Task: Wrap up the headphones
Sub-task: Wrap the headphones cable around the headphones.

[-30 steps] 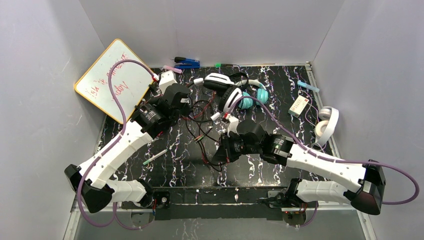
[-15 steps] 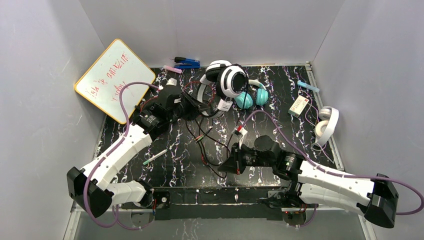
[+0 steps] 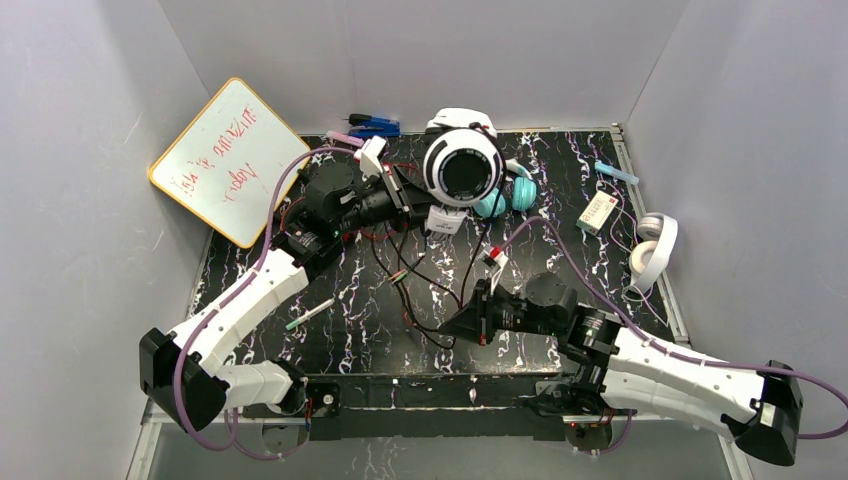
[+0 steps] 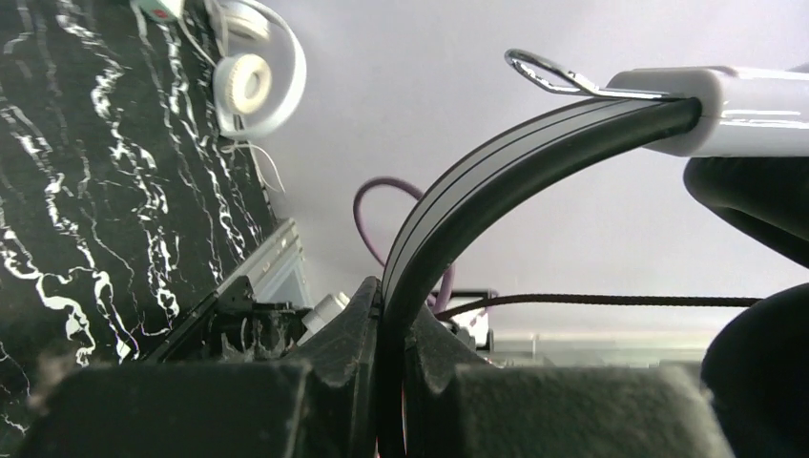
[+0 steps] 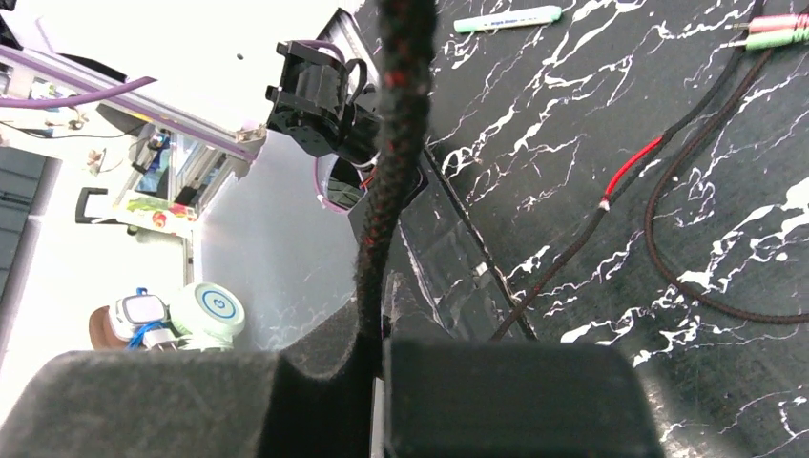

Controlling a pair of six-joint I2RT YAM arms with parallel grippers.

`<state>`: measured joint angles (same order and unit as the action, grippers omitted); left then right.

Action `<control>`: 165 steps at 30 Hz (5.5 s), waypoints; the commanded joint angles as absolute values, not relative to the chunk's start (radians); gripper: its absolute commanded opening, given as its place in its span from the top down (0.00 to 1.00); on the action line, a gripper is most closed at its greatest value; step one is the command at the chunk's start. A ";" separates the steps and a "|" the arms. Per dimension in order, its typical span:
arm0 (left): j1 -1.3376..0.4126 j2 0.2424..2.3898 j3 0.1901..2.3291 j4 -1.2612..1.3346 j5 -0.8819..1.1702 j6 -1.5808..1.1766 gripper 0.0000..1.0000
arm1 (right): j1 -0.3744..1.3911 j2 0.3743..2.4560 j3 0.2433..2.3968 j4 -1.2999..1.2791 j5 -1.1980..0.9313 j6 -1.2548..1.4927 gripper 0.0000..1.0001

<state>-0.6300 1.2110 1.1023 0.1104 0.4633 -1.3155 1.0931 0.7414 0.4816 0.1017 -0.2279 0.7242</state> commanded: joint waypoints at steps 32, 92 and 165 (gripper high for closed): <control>-0.965 1.195 1.265 -0.654 0.354 -0.255 1.00 | 0.584 1.125 1.089 -0.514 -0.514 0.355 0.99; -0.928 1.180 1.326 -0.722 -0.892 -0.931 1.00 | 0.655 0.907 0.851 -0.212 -0.784 0.842 0.87; -0.873 1.297 1.859 -0.938 -0.414 -0.989 1.00 | 0.864 1.096 0.274 1.150 -0.425 0.346 0.10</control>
<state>-0.8787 1.3060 1.7977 -1.0027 -0.4320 -0.9630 0.8490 0.9958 0.2726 0.8356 -0.4717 0.3725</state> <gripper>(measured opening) 0.055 0.928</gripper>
